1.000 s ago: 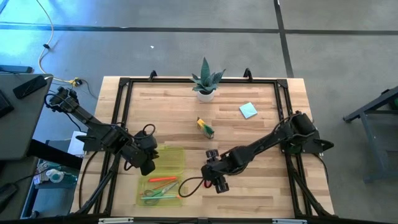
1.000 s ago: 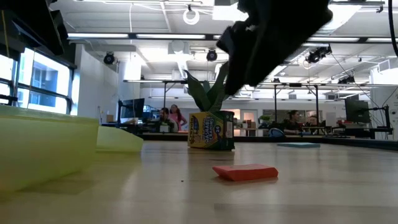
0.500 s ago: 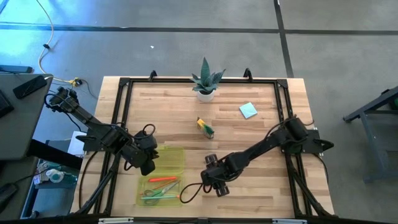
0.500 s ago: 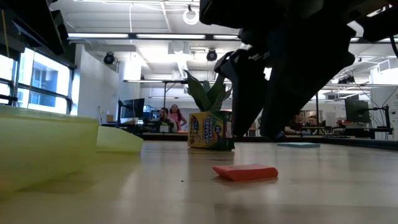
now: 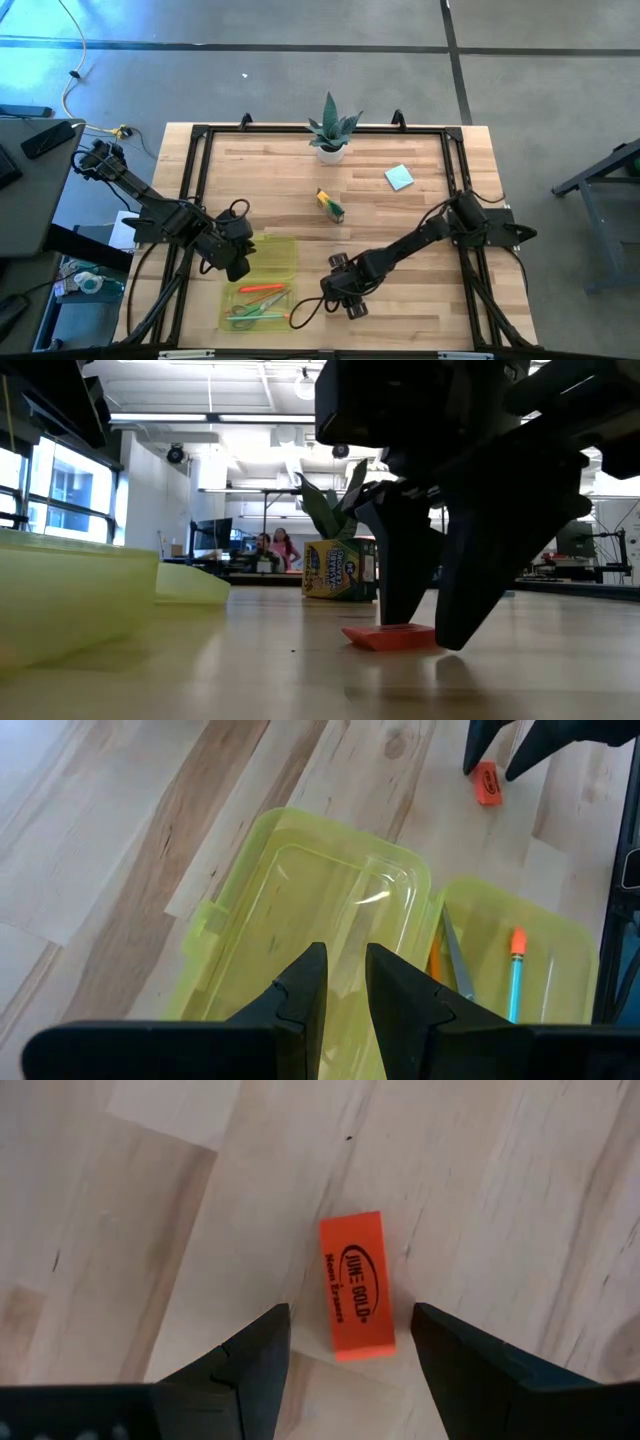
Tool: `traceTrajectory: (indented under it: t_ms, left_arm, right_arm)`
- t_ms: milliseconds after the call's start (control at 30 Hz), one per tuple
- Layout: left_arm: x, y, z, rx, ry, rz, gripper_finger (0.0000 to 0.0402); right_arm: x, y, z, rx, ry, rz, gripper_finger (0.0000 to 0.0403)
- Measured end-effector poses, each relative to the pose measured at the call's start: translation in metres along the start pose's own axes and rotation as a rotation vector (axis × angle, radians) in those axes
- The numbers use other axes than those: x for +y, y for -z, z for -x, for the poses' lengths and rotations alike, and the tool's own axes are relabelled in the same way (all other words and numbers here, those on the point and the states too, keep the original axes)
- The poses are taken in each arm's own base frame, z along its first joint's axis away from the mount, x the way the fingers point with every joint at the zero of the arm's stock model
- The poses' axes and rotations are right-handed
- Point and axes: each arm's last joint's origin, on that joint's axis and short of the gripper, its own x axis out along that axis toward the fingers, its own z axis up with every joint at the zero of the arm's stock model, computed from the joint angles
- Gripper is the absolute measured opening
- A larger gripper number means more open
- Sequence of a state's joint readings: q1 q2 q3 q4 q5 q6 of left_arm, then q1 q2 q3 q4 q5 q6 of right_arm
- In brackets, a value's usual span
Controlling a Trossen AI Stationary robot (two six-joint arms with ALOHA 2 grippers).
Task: Pack school essentials
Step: Put the orange eraser into the yellow supply box
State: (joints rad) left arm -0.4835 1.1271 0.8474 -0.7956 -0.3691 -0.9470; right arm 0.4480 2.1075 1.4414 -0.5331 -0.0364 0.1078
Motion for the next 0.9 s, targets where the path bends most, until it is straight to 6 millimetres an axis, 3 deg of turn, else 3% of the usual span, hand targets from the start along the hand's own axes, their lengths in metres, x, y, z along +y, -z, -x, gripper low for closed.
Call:
traceTrajectory:
  t_ms: [200, 500, 900]
  left_arm:
    - [0.000, 0.000, 0.000, -0.001, 0.000, 0.000, 0.0062]
    - [0.000, 0.000, 0.000, 0.000, -0.001, -0.001, 0.0062]
    - [0.000, 0.000, 0.000, 0.000, -0.001, -0.001, 0.0062]
  right_arm:
    - [0.000, 0.001, -0.003, 0.010, 0.004, -0.024, 0.0193]
    - [-0.001, 0.005, -0.012, 0.047, 0.058, 0.022, 0.0123]
    - [-0.001, 0.007, -0.016, 0.062, 0.051, 0.041, 0.0112]
